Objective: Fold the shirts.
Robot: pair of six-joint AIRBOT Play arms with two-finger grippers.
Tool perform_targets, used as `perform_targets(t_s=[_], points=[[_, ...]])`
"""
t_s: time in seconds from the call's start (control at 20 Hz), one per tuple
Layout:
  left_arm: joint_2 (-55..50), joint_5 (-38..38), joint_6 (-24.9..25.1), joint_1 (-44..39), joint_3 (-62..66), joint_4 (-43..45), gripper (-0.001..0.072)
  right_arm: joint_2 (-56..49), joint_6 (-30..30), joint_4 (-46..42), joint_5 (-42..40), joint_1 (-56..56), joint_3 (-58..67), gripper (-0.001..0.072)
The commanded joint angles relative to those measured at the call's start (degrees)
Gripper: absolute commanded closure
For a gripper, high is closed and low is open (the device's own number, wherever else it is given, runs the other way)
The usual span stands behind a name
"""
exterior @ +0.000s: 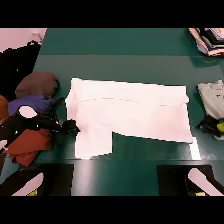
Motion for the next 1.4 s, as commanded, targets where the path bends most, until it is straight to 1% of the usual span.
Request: perform_targets(t_s=[0.0,0.1,0.2,0.3,0.35,0.4,0.5,0.55,0.6,0.7,0.8,0.9,1.05,1.1,1.15,1.2,1.25,1.35], points=[[0.02,-0.42,0.98,0.0,2.51,-0.33,0.068,-0.13,-0.02,-1.01,0.59,-8.63,-8.41,0.0325],[0.02,-0.11,1.07,0.02,2.49,-0.09,0.068,-2.05,-0.92,0.17,-0.92,-10.51,-11.17,0.0325],[0.02,-0.15,1.99,0.0,2.49,-0.11,0.068,-4.37,-2.1,4.76,-3.02,-10.08,-11.8,0.0325],[0.02,-0.15,1.99,0.0,2.49,-0.11,0.068,-6.56,-2.12,7.85,-4.22,-8.15,-10.71,0.0326],[0.02,-0.15,1.99,0.0,2.49,-0.11,0.068,-7.52,-2.1,8.02,-4.5,-6.49,-9.64,0.0331],[0.02,-0.15,1.99,0.0,2.49,-0.09,0.068,-8.11,-2.1,7.91,-4.59,-4.63,-8.7,0.0351],[0.02,-0.57,1.99,0.02,2.49,0.17,0.0681,-8.76,-2.12,7.48,-4.59,-1.33,-7.04,0.0523],[0.04,-1.27,1.97,0.02,2.49,0.59,0.0681,-8.61,-2.82,7.28,-4.52,0.37,-6.36,0.0637],[0.11,-2.29,1.95,0.02,2.49,0.94,0.0682,-8.11,-3.52,7.3,-4.37,1.57,-5.77,0.0696],[2.51,-3.74,0.04,0.0,2.49,3.15,0.0682,-5.6,-3.54,7.28,-3.17,3.37,-4.59,0.0696],[7.67,-5.66,-4.09,0.0,2.49,7.63,0.0682,-1.38,-3.54,5.2,-0.96,4.55,-3.65,0.0696],[13.51,-11.41,-7.56,0.0,2.38,11.63,0.0682,3.76,-3.52,0.79,3.02,5.44,-3.32,0.0696],[21.97,-19.93,-12.96,0.0,2.21,12.07,0.0682,11.41,-3.52,-7.26,9.64,5.44,-3.32,0.0696],[24.28,-22.4,-15.26,0.0,2.67,11.61,0.0682,13.77,-3.43,-8.13,10.43,5.46,-3.3,0.0696],[25.73,-23.89,-16.31,0.02,3.74,10.99,0.0682,15.58,-3.39,-7.67,10.14,5.46,-3.28,0.0696],[26.1,-24.61,-16.74,0.02,5.64,10.91,0.0682,16.76,-3.37,-6.27,9.35,5.49,-3.28,0.0696],[26.03,-23.78,-16.7,0.02,8.15,11.15,0.0682,17.09,-3.39,-3.89,8.55,5.51,-3.26,0.0696],[25.05,-17.79,-15.3,0.02,12.46,12.44,0.0682,15.08,-3.39,-0.13,7.19,5.62,-2.14,0.0696]])
